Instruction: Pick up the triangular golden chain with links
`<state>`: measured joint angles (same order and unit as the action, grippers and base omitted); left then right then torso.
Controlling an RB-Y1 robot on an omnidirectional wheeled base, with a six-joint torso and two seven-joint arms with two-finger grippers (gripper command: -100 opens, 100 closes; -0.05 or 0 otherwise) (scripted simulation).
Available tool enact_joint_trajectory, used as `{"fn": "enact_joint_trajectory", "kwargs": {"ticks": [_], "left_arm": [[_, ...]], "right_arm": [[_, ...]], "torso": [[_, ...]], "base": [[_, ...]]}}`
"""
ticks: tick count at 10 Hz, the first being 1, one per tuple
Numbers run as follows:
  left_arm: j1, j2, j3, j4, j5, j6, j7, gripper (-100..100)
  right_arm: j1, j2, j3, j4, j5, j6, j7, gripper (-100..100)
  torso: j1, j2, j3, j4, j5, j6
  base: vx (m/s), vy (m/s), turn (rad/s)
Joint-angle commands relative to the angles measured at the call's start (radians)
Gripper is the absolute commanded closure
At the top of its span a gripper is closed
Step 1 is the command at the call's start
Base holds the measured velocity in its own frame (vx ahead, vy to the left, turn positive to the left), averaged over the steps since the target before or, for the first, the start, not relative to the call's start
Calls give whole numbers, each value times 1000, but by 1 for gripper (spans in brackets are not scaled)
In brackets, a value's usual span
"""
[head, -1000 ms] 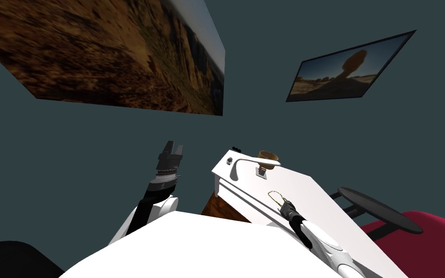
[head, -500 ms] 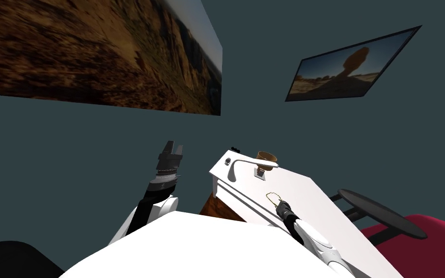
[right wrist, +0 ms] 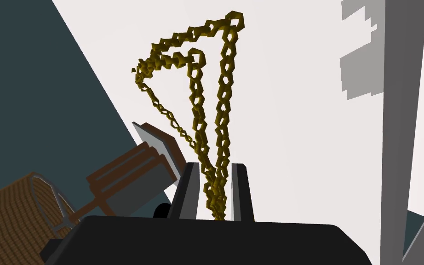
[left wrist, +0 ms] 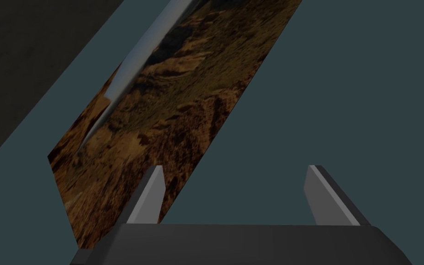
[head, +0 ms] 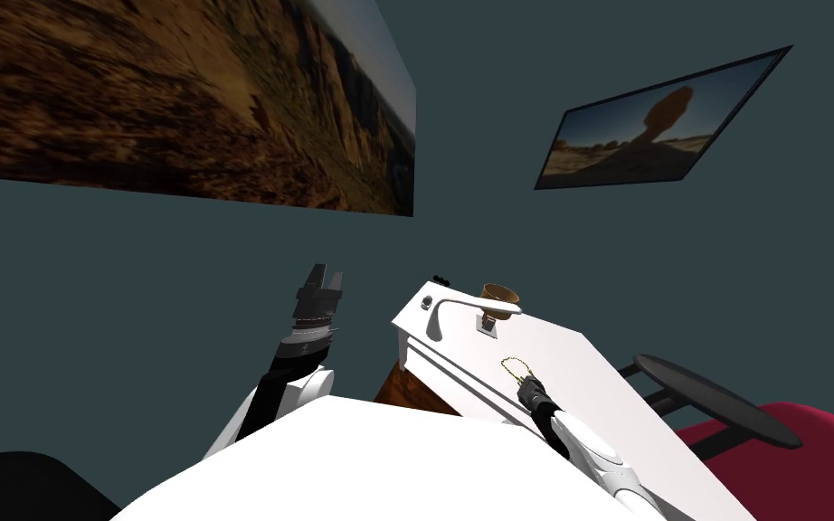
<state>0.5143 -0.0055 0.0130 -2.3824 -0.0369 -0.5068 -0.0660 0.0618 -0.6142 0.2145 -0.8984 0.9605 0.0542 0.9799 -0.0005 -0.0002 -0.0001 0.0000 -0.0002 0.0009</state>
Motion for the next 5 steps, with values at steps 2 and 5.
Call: {"fn": "enact_joint_trajectory", "kwargs": {"ticks": [2, 5], "left_arm": [[0, 0, 0, 0, 0, 0, 0, 0], [0, 0, 0, 0, 0, 0, 0, 0]], "right_arm": [[5, -34, -7, 8, -10, -32, -12, 100], [8, -54, 10, 1, -24, -31, -23, 0]], "torso": [[4, 2, 1, 0, 1, 1], [4, 3, 2, 1, 1, 0]], "base": [[-40, 99, -19], [-31, 52, -6]]}}
